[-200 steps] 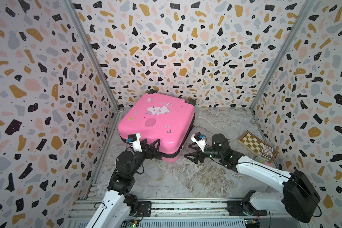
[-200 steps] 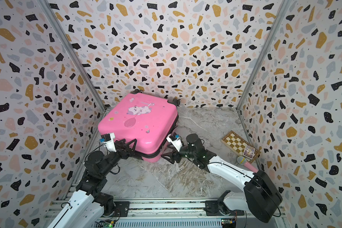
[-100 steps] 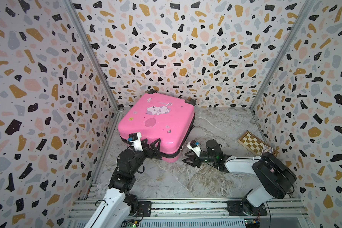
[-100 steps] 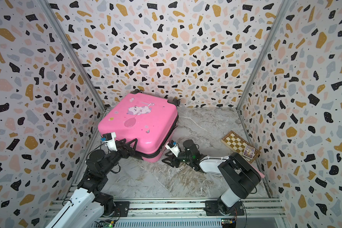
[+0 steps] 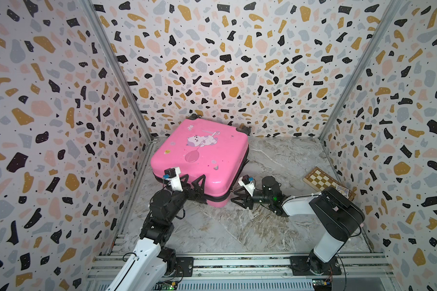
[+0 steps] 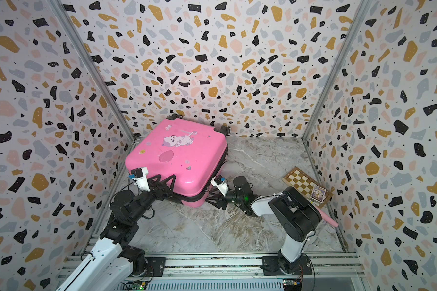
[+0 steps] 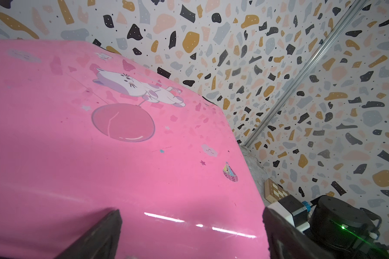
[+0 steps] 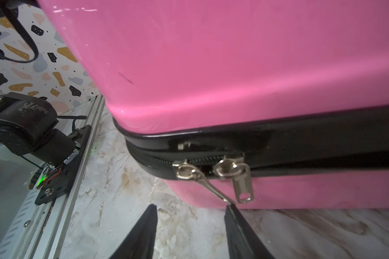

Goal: Open the suitcase zippers
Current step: Unzip the zipper on the suitcase.

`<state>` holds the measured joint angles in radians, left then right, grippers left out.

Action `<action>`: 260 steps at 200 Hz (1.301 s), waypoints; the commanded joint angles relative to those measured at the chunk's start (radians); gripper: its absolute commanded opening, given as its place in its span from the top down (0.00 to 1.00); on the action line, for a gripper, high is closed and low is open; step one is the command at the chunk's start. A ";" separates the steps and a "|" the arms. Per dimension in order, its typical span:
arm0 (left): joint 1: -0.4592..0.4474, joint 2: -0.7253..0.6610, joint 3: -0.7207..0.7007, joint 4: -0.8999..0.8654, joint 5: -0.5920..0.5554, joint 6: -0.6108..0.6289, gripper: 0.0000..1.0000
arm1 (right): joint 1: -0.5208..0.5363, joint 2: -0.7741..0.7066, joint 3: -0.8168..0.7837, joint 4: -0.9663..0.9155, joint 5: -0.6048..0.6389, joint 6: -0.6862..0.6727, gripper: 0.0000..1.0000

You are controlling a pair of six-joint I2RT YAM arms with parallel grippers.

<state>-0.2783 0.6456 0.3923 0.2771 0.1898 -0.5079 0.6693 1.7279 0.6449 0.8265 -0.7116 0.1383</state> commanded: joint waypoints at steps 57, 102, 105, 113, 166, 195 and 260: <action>-0.006 0.017 -0.012 0.002 0.023 0.007 0.01 | 0.000 -0.001 0.036 0.027 -0.033 0.017 0.52; -0.006 0.018 -0.012 0.002 0.023 0.006 0.01 | 0.016 -0.007 0.036 0.016 -0.058 0.003 0.64; -0.007 0.018 -0.012 0.002 0.023 0.006 0.01 | 0.016 -0.008 0.036 0.016 -0.058 0.002 0.65; -0.007 0.019 -0.012 0.001 0.025 0.006 0.01 | 0.017 -0.011 0.035 0.015 -0.059 0.003 0.68; -0.006 0.018 -0.012 0.005 0.028 0.003 0.01 | 0.017 -0.025 0.030 0.010 -0.044 0.003 0.79; -0.006 0.017 -0.012 0.006 0.028 0.002 0.01 | 0.017 -0.012 0.042 0.012 -0.036 0.009 0.80; -0.007 0.018 -0.013 0.007 0.030 0.001 0.01 | 0.016 0.039 0.070 0.062 -0.042 0.059 0.66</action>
<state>-0.2783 0.6510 0.3923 0.2905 0.1967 -0.5083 0.6827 1.7473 0.6743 0.8536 -0.7513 0.1730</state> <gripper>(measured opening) 0.990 0.334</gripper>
